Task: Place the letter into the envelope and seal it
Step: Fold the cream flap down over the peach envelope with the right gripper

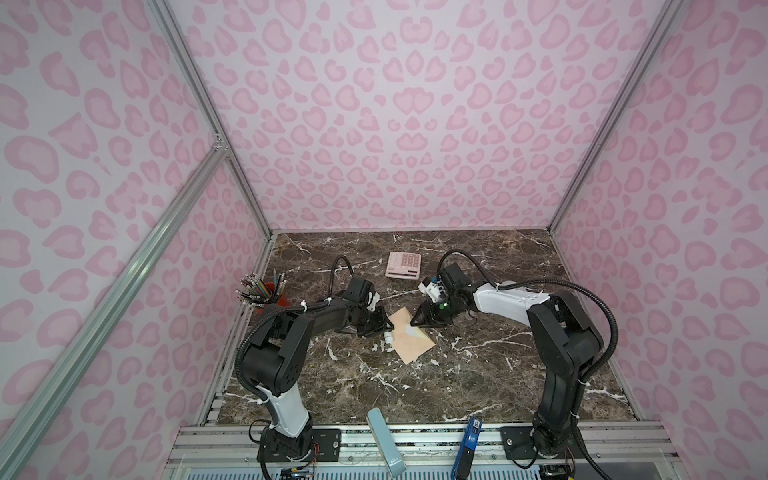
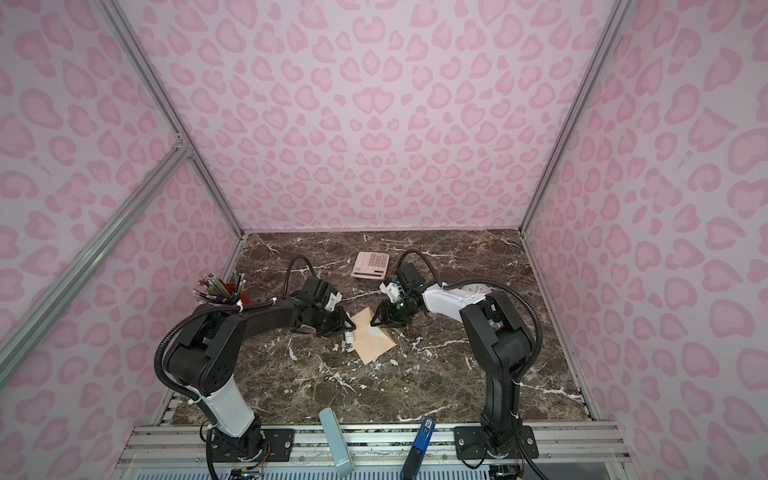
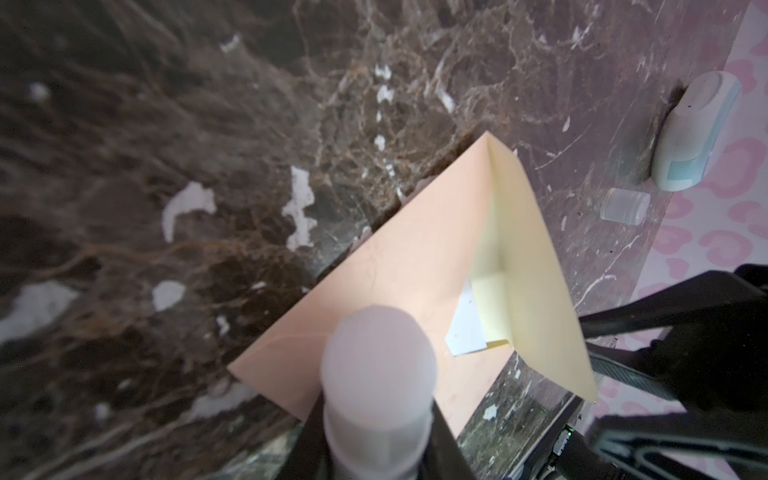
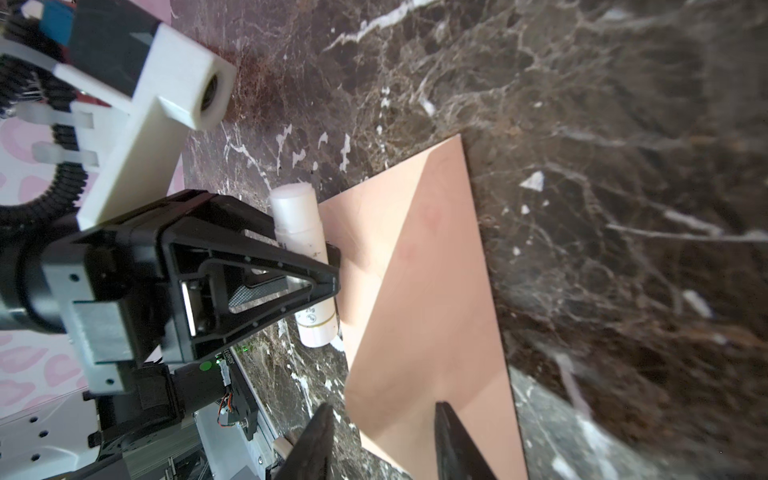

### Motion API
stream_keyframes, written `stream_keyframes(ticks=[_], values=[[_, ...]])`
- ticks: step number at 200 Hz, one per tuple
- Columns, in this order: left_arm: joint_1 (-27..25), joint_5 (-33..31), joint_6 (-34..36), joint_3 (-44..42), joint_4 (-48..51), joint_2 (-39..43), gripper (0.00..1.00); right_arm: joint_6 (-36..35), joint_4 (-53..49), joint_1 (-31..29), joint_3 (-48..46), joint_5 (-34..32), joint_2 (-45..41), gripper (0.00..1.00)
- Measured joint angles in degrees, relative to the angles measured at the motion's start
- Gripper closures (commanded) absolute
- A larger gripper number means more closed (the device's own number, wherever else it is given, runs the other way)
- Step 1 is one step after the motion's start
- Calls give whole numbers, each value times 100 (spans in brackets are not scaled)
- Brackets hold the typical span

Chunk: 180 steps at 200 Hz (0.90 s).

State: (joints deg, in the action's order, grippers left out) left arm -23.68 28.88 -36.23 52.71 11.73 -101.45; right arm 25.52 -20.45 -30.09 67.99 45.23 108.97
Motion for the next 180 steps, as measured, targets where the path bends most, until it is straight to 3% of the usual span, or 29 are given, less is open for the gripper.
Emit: stream_keyframes(ticks=[73,144,180], values=[[11,2,20,-22,-4,17,96,192,337,-2,-48,306,114,57],[37,-37,24,-44,33,66,96,389,466,7,-46,417,321,90],[39,-37,24,-48,35,66,96,205,42,-103,321,57,472,96]])
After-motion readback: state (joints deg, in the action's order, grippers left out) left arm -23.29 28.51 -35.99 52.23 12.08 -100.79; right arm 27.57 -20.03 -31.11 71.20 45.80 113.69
